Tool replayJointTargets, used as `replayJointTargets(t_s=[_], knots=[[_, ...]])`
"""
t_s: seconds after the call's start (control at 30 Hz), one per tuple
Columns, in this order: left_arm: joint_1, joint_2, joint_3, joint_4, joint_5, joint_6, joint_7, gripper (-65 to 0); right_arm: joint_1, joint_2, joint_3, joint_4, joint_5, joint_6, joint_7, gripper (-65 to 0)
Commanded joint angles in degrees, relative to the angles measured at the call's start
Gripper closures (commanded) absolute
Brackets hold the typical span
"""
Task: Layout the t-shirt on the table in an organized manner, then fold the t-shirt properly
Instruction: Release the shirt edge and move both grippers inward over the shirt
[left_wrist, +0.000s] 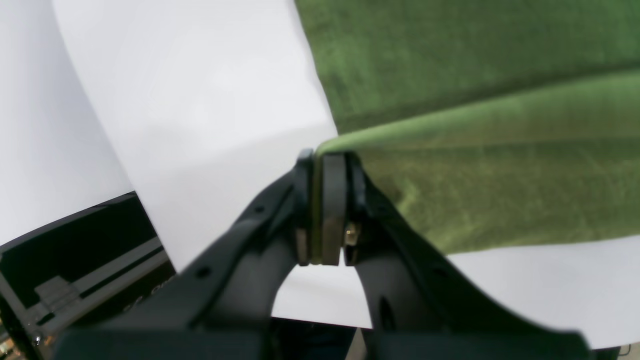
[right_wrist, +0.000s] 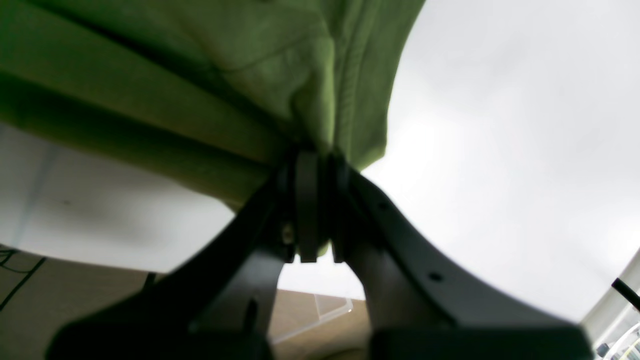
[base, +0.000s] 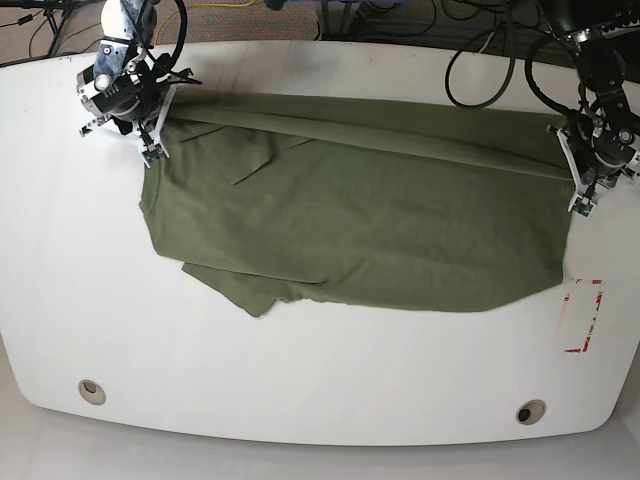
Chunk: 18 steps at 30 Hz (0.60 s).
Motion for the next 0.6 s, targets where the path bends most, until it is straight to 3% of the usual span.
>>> replayJointTargets(t_s=[0.0,0.13,0.27,0.43,0.57], knots=[[-1.8,-1.2,-0.4,-0.6,1.1,0.6,-0.2,0.0,0.2,0.7,0.4,0.1,-1.3,-0.1,0.6,-3.5],[-3.1,-1.2,-0.4,-2.2,1.1,0.6,-0.2,-2.8,0.3,0.7,0.4,-0.5,-1.3,-0.1,1.3,-9.5],[-4.5,-1.3,-0.4,-4.0,1.1,0.6,-0.2,-16.2,1.0,0.7,0.4,-0.6,-1.4,-0.1,1.5,-25.7],[-6.3,-1.2,-0.4,-4.9,1.1,0.6,-0.2,-32.5,1.9,0.7,0.4,-0.4,-1.4,-0.1,1.7,-40.9],[-8.4,-1.2,-0.4,-4.7,0.9,0.6,-0.2,-36.0,3.1,0.7,0.4,0.6,-1.1,-0.1,1.7,-45.8]])
